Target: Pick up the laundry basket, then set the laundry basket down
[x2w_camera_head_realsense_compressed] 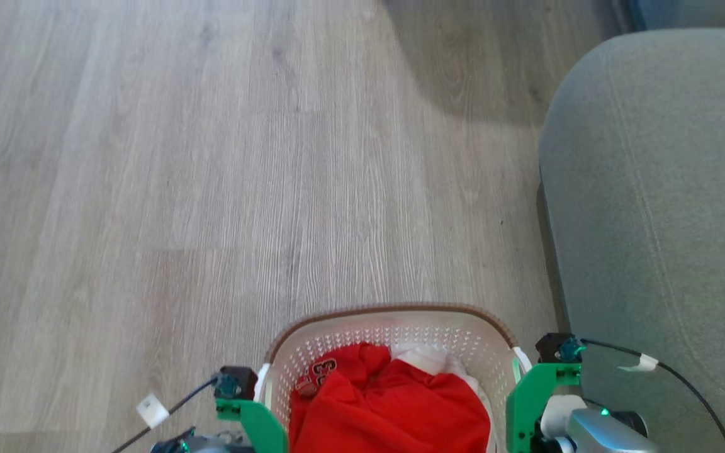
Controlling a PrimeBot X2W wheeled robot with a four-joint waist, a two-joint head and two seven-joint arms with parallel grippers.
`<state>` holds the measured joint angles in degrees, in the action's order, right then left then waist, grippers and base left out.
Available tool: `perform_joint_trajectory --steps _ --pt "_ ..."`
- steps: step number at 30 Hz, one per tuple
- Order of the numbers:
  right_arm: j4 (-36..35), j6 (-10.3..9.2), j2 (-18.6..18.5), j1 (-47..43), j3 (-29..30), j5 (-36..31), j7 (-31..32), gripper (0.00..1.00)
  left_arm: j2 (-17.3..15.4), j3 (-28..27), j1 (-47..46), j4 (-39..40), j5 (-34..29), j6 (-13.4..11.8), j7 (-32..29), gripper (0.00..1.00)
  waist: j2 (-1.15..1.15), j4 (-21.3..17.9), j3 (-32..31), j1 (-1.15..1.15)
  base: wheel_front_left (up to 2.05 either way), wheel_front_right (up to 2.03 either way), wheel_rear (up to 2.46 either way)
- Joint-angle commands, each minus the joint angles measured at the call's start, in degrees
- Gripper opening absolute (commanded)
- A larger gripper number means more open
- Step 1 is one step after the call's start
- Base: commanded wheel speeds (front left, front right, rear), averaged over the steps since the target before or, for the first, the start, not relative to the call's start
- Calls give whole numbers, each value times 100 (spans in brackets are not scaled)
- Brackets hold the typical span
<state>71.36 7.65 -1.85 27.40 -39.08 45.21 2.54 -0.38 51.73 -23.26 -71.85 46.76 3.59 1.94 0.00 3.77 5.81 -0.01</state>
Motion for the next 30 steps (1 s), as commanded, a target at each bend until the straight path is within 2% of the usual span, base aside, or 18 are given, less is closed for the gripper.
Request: perform_joint_trajectory --steps 1,10,30 --pt "-83 -16 -103 25 -119 76 -49 0 -250 -41 -5 -88 30 25 30 0 0 -3 -132 1 0 0 0" --pt "-65 -16 -103 -55 -464 422 -100 0 -250 23 72 -143 83 38 17 0 0 0 -315 1 0 0 0" --pt "6 -16 -103 51 -1040 947 -209 0 -250 178 72 -135 237 0 -16 0 0 -34 -314 1 0 0 0"
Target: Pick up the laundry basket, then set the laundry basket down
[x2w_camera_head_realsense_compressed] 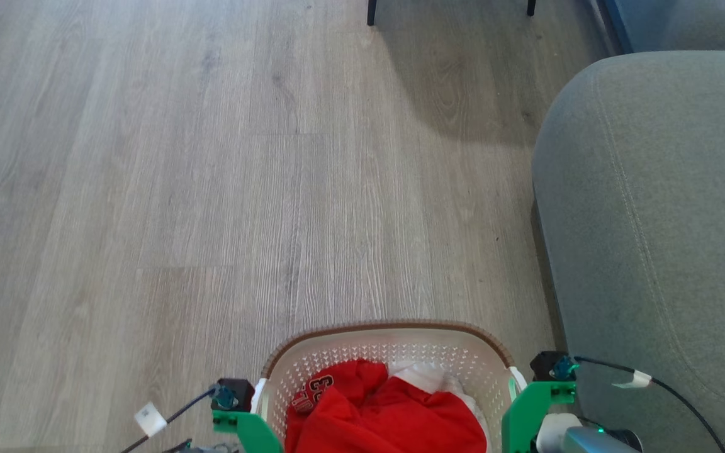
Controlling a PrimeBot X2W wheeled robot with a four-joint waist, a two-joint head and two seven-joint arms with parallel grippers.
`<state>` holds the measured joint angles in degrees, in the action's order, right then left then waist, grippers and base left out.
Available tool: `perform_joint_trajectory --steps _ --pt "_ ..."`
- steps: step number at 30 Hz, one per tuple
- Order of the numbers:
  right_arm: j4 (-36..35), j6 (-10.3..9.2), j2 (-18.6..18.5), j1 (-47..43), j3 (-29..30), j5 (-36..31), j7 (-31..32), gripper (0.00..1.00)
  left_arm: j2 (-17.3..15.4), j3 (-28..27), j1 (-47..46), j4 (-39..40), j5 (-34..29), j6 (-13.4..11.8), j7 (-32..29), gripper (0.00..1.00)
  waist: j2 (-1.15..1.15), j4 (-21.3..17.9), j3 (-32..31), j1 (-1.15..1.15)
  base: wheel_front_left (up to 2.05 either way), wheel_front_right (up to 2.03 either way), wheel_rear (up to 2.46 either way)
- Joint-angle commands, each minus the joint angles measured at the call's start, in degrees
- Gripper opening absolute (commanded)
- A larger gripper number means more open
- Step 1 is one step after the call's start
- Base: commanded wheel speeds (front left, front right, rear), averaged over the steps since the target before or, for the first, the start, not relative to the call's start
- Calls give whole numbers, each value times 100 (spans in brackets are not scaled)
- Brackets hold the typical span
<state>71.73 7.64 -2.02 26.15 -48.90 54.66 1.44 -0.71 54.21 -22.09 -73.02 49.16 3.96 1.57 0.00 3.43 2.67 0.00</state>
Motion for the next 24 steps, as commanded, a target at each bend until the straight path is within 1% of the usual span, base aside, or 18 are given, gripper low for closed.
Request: perform_joint_trajectory --steps 1,16,24 --pt "-29 -15 -86 186 -86 26 -104 0 -217 -64 -45 -16 8 -42 20 0 0 -1 5 0 0 0 0" --pt "-10 -15 -86 351 -458 336 -201 0 -217 30 -157 -22 107 -66 35 0 0 -45 171 0 0 0 0" --pt "32 -15 -86 558 -609 437 -297 0 -217 61 -353 -29 125 -92 139 0 0 -87 446 0 0 0 0"
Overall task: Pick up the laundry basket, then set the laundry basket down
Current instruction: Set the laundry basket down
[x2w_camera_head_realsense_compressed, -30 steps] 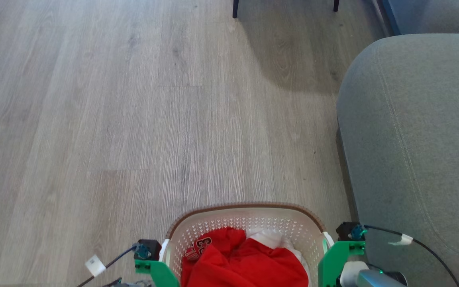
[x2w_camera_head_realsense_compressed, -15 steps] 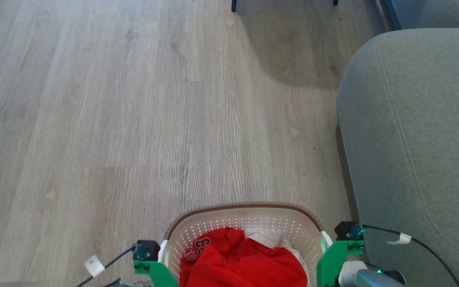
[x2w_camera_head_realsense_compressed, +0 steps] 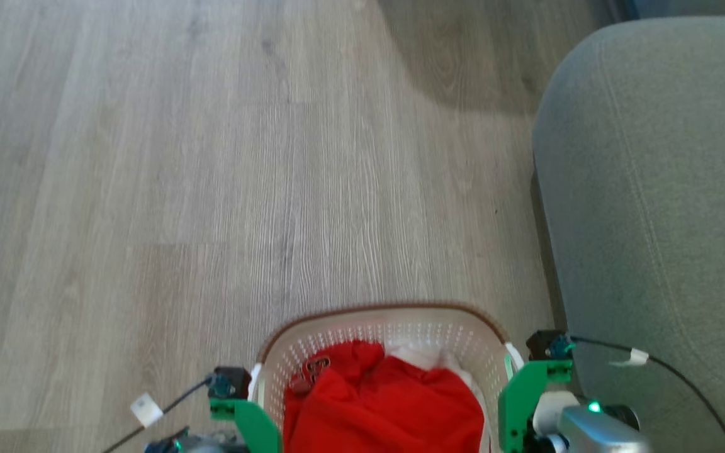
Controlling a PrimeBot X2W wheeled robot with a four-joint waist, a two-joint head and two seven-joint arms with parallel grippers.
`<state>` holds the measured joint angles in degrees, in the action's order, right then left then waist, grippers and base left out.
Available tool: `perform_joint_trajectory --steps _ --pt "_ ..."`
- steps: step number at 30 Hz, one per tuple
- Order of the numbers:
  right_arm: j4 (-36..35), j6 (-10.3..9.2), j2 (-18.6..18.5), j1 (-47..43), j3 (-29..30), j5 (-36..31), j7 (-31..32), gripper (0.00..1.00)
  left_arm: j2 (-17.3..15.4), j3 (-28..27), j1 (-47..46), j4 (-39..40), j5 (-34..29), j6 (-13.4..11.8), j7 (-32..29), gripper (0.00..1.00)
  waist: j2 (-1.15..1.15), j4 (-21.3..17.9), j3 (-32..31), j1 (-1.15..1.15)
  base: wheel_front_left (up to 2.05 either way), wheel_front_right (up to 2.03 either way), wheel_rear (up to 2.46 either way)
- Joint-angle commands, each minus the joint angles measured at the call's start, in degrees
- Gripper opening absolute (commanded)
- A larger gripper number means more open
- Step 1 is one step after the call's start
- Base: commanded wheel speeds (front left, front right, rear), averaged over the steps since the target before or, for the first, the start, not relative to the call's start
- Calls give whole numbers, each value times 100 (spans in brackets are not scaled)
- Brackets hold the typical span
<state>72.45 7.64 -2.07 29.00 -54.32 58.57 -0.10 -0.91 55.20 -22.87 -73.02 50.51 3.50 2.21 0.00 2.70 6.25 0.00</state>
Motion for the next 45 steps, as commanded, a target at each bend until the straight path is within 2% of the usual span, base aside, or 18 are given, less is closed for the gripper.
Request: perform_joint_trajectory --steps 1,11,12,26,36,45 --pt "-36 -15 -81 316 -82 54 -159 0 -197 -37 -320 -30 -10 -50 94 0 0 -20 145 0 0 0 0" --pt "51 -15 -81 1143 -194 15 -350 0 -205 -61 -1083 -46 -51 -106 326 0 0 -84 1080 0 0 0 0" --pt "66 -15 -81 1386 -192 2 -395 0 -225 -84 -1301 -47 -50 -111 379 0 0 -107 1349 0 0 0 0" --pt "144 -15 -81 2874 -73 -188 -768 0 -299 -189 -2737 -58 -88 -180 742 0 0 -106 3057 0 0 0 0" --pt "149 -15 -133 3376 508 -876 -835 0 -268 -187 -3403 -67 -137 -241 995 0 0 -48 3974 0 0 0 0" --pt "150 -15 -123 3405 1111 -1528 -891 0 -231 -167 -3601 -74 -144 -294 1138 0 0 -32 4320 0 0 0 0"
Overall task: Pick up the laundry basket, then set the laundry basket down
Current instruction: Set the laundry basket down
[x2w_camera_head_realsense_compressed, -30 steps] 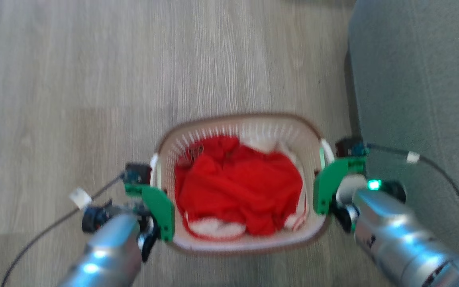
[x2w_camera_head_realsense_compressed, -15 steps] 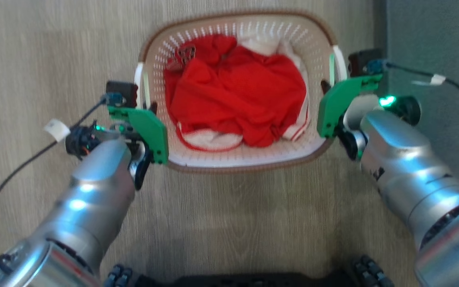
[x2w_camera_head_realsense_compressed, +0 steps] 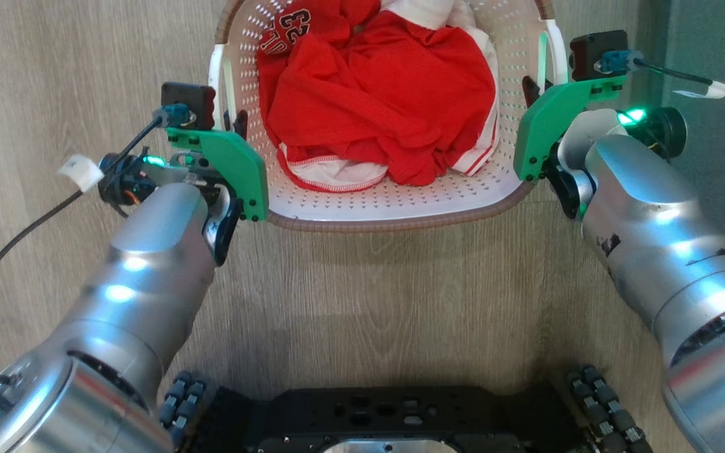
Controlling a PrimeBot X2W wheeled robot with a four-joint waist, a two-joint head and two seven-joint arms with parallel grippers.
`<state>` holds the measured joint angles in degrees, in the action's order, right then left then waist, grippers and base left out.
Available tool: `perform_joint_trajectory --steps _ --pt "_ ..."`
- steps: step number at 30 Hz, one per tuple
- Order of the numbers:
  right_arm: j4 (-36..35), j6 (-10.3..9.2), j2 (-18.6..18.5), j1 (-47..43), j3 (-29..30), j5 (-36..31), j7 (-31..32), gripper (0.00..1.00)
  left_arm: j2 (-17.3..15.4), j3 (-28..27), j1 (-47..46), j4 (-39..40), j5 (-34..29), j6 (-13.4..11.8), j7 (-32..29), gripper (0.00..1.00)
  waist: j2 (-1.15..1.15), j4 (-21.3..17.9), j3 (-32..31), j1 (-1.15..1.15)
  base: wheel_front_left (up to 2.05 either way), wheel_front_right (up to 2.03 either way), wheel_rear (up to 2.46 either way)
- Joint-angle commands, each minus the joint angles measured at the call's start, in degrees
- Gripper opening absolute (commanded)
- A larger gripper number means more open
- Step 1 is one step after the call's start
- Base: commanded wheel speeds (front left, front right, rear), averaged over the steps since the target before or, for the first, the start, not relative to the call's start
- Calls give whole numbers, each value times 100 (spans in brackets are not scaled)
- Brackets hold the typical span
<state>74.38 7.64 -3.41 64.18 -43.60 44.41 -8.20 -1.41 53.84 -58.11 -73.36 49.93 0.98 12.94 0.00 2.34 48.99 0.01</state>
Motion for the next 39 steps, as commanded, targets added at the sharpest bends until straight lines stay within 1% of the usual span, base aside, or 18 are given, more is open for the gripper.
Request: perform_joint_trajectory --steps 1,11,17,23,30,31,32,33,35,36,37,38,39 --pt "-43 -15 15 -117 105 -182 -79 0 -178 -29 -86 -41 -83 -45 74 0 0 4 63 -1 0 0 0" --pt "-43 -15 45 -163 724 -833 -49 0 -158 20 -112 -49 -57 -55 112 0 0 -2 180 -1 0 0 0" --pt "-43 -15 51 -197 990 -1092 -47 0 -153 60 -106 -51 -41 -50 115 0 0 9 205 -1 0 0 0" --pt "-43 -15 52 -245 1078 -1163 -77 0 -149 107 -101 -53 -15 -50 107 0 0 23 204 -1 0 0 0" --pt "-43 -15 53 -274 1043 -1112 -84 0 -148 149 -105 -55 23 -82 102 0 0 2 209 -1 0 0 0" --pt "-43 -15 53 -276 1032 -1100 -82 7 -148 153 -106 -55 29 -89 100 0 0 -3 210 -1 0 0 0" --pt "-43 -15 53 -275 1022 -1088 -81 18 -148 157 -107 -56 35 -96 97 0 0 -7 211 -1 0 0 0" --pt "-43 -15 53 -273 1011 -1076 -82 25 -148 158 -108 -56 42 -104 97 17 0 -12 212 -1 0 0 0" --pt "-43 -15 53 -272 991 -1044 -86 50 -147 156 -108 -56 60 -125 99 36 0 -19 210 -1 0 0 0" --pt "-43 -15 53 -272 982 -1027 -91 93 -147 144 -103 -57 78 -140 100 51 0 -23 207 -1 0 0 0" --pt "-43 -15 53 -273 974 -1015 -97 100 -147 135 -97 -57 94 -152 103 81 0 -27 203 -1 0 0 0" --pt "-43 -15 53 -275 965 -1007 -101 100 -147 131 -92 -57 105 -160 105 96 0 -31 198 -1 0 0 0" --pt "-43 -15 53 -277 956 -998 -105 100 -147 130 -87 -57 114 -168 108 100 0 -34 192 -1 0 0 0"
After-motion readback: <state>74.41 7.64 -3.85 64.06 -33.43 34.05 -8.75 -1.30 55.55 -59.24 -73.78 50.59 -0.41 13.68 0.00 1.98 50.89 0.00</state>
